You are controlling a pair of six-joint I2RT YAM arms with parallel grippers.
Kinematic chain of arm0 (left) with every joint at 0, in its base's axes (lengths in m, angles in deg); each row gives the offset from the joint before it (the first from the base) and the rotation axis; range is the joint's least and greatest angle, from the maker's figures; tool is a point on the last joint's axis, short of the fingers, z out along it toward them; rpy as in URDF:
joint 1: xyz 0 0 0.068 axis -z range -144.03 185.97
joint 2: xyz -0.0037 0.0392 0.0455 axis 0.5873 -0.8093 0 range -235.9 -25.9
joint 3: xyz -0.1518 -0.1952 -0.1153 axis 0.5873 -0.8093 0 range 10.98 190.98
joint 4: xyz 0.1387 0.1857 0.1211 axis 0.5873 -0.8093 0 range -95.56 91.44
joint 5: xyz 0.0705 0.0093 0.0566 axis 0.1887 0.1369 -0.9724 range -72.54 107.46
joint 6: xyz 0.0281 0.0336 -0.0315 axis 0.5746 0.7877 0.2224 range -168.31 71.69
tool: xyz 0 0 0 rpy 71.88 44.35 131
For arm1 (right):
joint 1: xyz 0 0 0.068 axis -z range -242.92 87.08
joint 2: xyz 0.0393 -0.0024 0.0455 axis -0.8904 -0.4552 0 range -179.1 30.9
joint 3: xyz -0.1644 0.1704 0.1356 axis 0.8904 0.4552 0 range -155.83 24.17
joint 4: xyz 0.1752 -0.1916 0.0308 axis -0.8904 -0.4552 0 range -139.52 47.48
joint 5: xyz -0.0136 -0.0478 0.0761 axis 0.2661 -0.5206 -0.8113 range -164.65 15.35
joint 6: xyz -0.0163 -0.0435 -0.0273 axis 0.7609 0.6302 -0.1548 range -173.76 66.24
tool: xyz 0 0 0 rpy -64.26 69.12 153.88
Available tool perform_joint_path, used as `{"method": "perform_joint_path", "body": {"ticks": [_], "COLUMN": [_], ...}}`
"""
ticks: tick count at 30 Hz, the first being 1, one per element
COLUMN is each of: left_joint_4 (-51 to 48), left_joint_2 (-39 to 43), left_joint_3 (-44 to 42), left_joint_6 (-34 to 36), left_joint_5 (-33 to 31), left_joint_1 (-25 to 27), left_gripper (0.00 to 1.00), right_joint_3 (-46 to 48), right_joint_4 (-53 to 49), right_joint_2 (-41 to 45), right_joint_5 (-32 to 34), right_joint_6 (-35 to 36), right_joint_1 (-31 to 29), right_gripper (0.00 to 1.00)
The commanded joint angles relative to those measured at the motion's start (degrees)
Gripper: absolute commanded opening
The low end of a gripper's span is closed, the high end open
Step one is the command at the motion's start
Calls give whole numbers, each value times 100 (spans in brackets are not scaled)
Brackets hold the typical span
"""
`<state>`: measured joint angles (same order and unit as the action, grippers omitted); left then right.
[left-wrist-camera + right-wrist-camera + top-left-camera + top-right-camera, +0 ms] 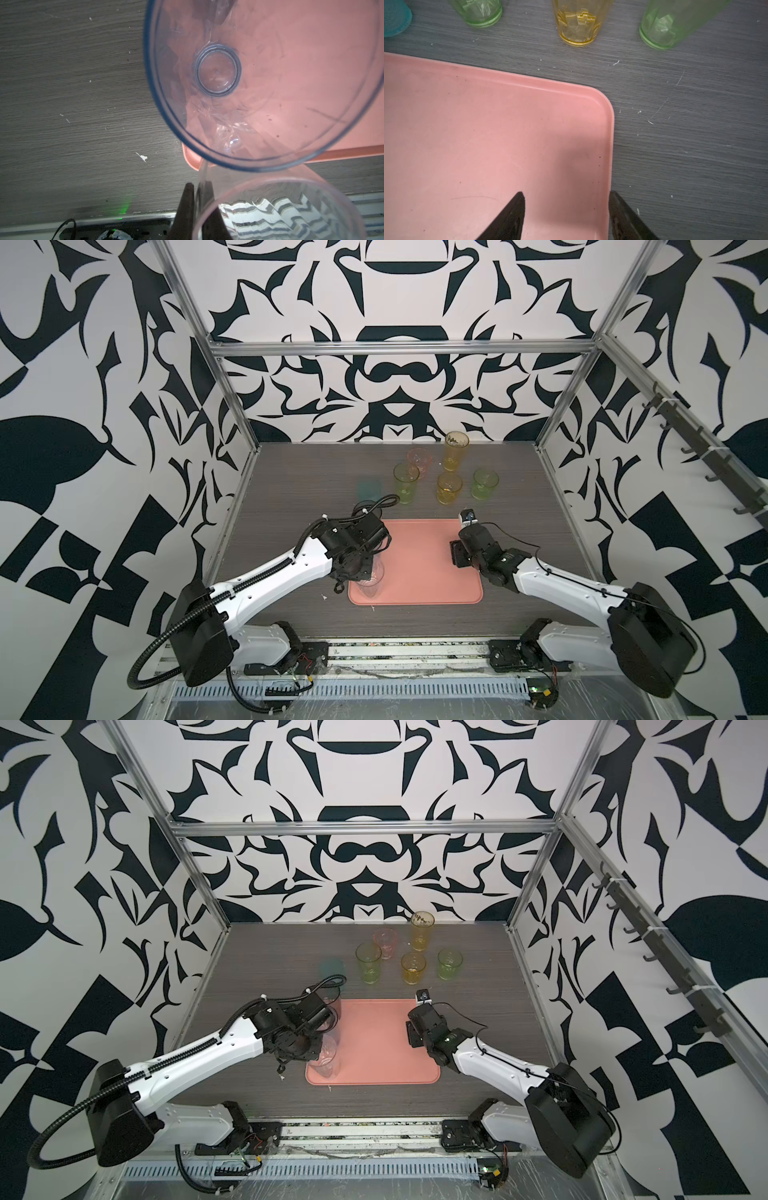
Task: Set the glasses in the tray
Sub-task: 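Lower the clear glass onto the tray beside the blue glass and open the left gripper, then raise the left gripper away from the tray while the right gripper rises toward the glasses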
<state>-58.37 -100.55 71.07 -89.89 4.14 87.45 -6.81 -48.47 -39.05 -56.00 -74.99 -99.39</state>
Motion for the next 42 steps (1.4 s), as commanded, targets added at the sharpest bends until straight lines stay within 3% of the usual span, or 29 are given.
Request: {"method": "perform_joint_path", "body": {"ticks": [1,10,18,30,42], "left_joint_4": [-109,-200,-334,-658,-879], "left_joint_2": [-32,-14,82,45,-429], "left_joint_3": [82,182,392,921,1905], "left_joint_6": [-112,-128,-117,9,210], "left_joint_5": [-109,-153,-274,-634,-1198], "left_joint_1": [37,55,64,64,-28], "left_gripper": [0,10,28,36,51], "right_joint_3": [-127,-144,-127,-110,344], "right_joint_4": [50,30,42,17,267], "right_joint_2": [33,-18,27,112,1070], "right_joint_5": [40,36,51,48,-73], "right_joint_6": [-30,-30,-30,-30,-30], "right_joint_1": [8,8,7,7,6], "right_gripper": [67,67,67,67,67]}}
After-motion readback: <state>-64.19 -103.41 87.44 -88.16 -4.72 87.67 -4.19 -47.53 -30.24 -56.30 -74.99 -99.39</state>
